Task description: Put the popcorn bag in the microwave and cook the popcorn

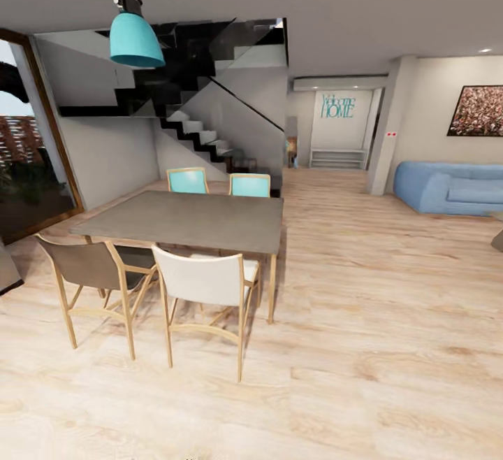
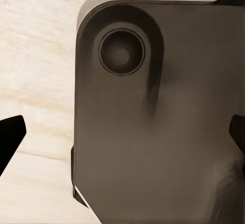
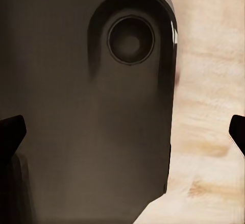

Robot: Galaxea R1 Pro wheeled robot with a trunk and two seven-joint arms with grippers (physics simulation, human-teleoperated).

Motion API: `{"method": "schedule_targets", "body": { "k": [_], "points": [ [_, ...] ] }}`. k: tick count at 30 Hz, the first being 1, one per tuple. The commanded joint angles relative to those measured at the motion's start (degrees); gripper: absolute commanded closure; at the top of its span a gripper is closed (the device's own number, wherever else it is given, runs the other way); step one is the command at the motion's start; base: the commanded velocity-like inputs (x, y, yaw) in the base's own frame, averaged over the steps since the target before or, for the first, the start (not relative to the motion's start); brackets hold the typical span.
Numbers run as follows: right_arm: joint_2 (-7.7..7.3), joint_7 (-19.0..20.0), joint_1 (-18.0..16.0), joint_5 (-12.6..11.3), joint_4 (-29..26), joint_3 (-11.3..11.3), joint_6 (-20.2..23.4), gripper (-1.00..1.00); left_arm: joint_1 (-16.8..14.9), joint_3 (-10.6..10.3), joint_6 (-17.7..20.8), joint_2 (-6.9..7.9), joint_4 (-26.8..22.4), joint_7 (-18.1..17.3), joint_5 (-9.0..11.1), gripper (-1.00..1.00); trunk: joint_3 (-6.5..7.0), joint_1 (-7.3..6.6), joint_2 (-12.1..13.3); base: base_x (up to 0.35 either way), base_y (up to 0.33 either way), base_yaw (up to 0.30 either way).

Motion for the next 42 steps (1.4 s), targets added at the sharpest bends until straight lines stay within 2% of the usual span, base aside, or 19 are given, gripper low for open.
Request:
{"method": "schedule_targets", "body": {
  "k": [1, 42],
  "points": [
    [-0.01, -0.01, 0.0, -0.02, 0.01, 0.01, -0.19, -1.0, 0.01, 0.01, -0.09, -0.01, -0.05, 0.02, 0.42, -1.0, -0.04, 0.0, -0.02, 0.0, 0.0, 0.286],
    [-0.01, -0.01, -0.02, -0.02, 0.01, 0.01, -0.19, -1.0, 0.01, 0.03, -0.09, -0.01, -0.05, 0.02, 0.42, -1.0, -0.04, 0.0, -0.02, 0.0, 0.0, 0.285]
  ]
}}
